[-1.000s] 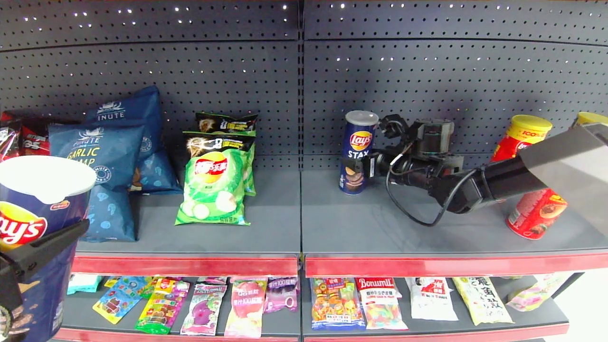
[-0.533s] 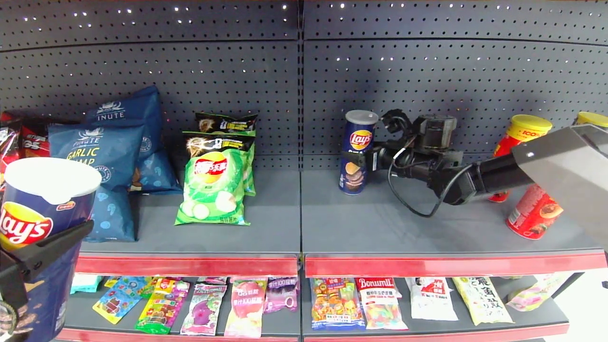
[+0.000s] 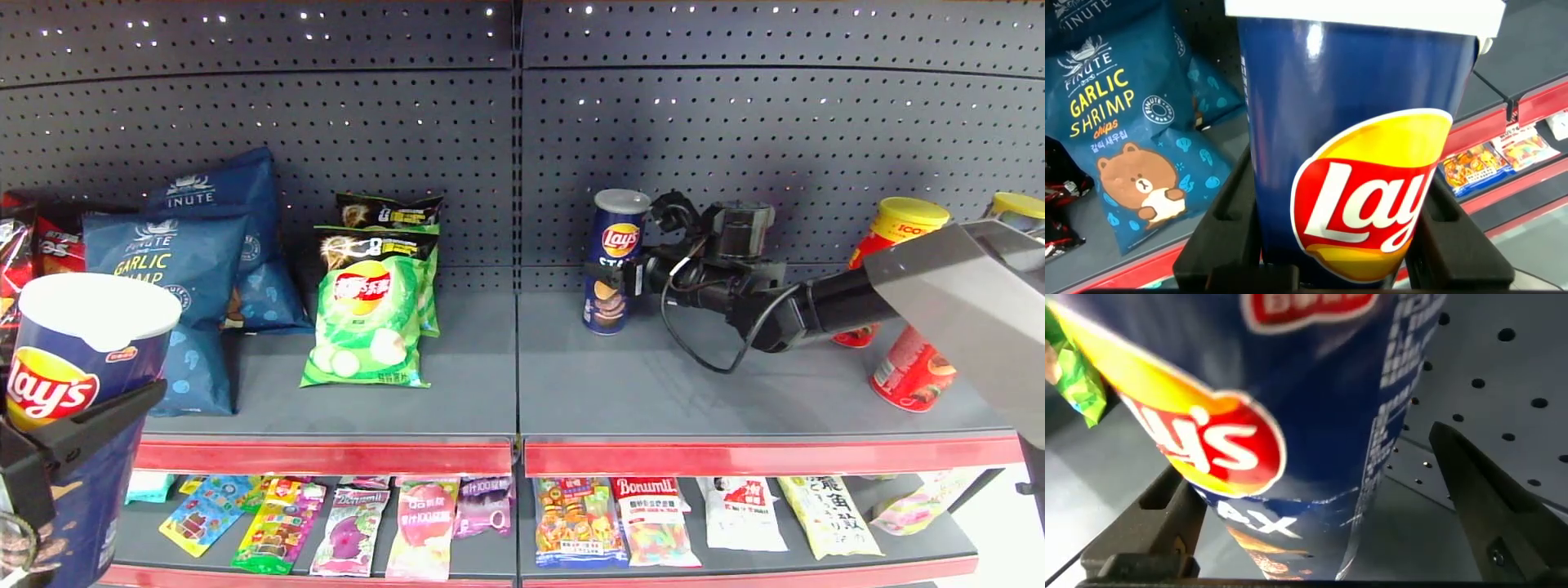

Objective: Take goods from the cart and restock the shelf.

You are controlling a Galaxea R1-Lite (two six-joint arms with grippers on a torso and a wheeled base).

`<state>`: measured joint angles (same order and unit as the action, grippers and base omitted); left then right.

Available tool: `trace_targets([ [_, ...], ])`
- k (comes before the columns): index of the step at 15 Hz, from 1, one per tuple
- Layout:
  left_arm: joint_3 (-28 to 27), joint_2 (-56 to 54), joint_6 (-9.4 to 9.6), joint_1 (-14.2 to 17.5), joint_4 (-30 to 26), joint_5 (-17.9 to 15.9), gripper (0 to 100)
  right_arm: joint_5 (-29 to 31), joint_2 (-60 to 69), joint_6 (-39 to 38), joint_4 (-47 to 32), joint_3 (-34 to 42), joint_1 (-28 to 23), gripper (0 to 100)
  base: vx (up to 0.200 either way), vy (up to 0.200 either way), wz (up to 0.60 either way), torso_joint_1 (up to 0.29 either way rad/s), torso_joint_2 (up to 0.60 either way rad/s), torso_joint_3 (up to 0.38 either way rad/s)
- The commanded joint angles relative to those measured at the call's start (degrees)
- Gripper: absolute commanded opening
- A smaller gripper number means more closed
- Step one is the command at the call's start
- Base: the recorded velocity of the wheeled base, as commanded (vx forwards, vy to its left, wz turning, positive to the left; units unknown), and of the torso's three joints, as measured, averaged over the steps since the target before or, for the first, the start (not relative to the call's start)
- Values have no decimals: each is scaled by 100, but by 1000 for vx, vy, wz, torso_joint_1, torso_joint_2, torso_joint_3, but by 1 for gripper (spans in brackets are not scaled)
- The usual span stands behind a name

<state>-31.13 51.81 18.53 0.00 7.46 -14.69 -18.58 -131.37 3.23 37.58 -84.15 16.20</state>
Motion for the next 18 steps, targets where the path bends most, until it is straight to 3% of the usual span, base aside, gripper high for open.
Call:
trace_targets([
  [1,2,31,2,-9,1,1,0,3,6,2,3,-5,15,100,0,0,0,0,0,0],
  [8,2,48,72,-9,1,-8,0,56,-56,108,12,13,41,100,0,0,0,0,0,0],
  [9,2,48,72,-9,1,-8,0,47,-65,152,12,13,41,0,0,0,0,0,0,0],
  [18,11,13,72,-9,1,-8,0,320,102,196,56,224,120,0,0,0,0,0,0,0],
])
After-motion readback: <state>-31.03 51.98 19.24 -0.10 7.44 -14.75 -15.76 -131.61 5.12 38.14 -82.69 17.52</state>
